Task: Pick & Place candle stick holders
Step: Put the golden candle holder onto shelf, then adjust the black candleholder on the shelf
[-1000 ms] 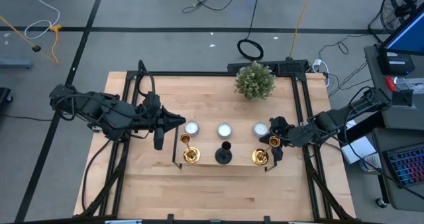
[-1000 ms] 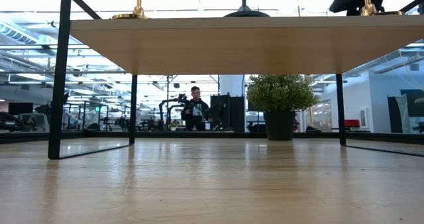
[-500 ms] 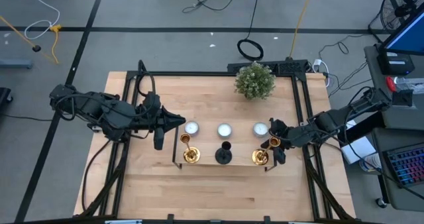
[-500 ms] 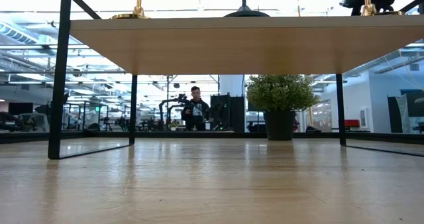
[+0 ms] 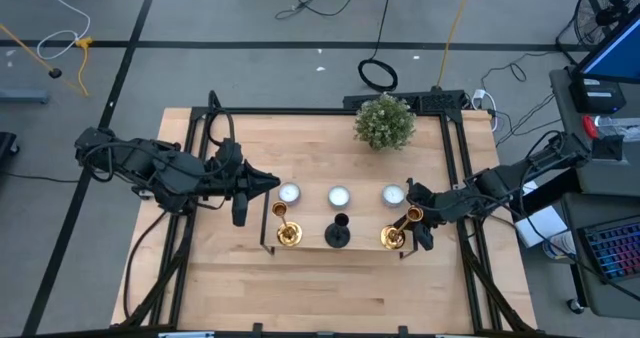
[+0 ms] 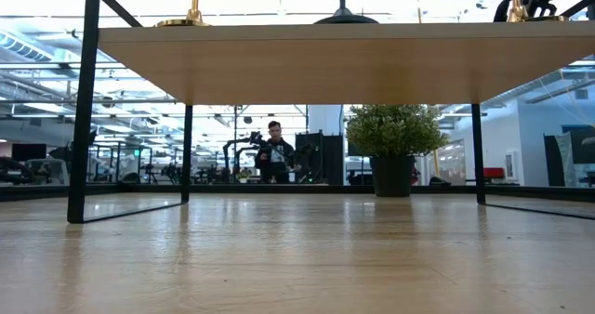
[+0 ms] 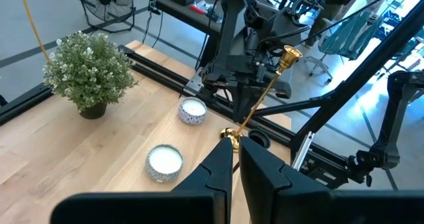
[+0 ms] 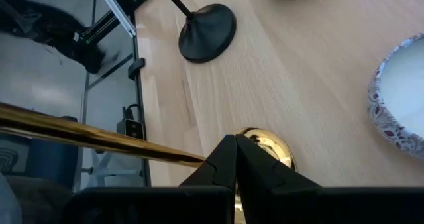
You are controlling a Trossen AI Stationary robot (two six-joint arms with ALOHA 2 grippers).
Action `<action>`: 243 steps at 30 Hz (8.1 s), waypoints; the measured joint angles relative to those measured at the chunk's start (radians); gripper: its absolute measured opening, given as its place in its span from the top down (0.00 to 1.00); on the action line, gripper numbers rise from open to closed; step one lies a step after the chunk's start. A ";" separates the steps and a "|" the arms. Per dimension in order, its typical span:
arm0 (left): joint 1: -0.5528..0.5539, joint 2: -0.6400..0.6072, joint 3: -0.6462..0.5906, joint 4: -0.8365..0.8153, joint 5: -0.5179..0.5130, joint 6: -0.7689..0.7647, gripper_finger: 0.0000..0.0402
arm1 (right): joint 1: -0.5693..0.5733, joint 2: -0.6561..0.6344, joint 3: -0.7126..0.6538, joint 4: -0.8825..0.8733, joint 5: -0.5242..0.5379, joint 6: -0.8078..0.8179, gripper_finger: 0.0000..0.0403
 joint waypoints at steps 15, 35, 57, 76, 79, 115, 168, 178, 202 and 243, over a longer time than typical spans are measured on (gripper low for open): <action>0.000 0.000 0.000 0.000 0.001 -0.004 0.92 | 0.000 0.000 0.000 -0.005 -0.030 0.013 1.00; 0.000 0.000 0.000 0.001 0.001 -0.004 0.92 | 0.000 0.000 0.000 -0.005 -0.053 0.018 1.00; 0.000 0.000 0.000 0.004 0.001 -0.012 0.92 | 0.000 0.000 0.000 -0.005 -0.081 0.018 1.00; 0.000 0.000 0.000 0.004 0.001 -0.016 0.92 | 0.000 0.000 0.000 -0.014 0.168 -0.039 1.00; 0.000 0.000 0.000 0.003 0.001 -0.017 0.92 | 0.000 0.000 0.000 -0.034 0.254 -0.041 1.00; 0.026 0.000 0.000 -0.009 0.002 0.000 0.92 | 0.000 -0.253 0.000 -0.250 0.451 0.002 1.00; 0.040 0.000 0.000 -0.023 0.054 0.000 0.92 | 0.387 -0.046 0.000 0.206 0.060 0.287 1.00; 0.040 0.000 0.000 -0.023 0.053 -0.002 0.92 | 0.407 0.022 0.001 0.213 0.303 0.202 1.00; 0.040 0.000 0.000 -0.023 0.053 -0.020 0.92 | 0.406 0.096 0.001 0.214 0.360 0.199 1.00; 0.685 0.118 0.040 0.112 0.955 -0.001 0.92 | 0.518 0.143 0.001 1.035 0.487 -0.348 1.00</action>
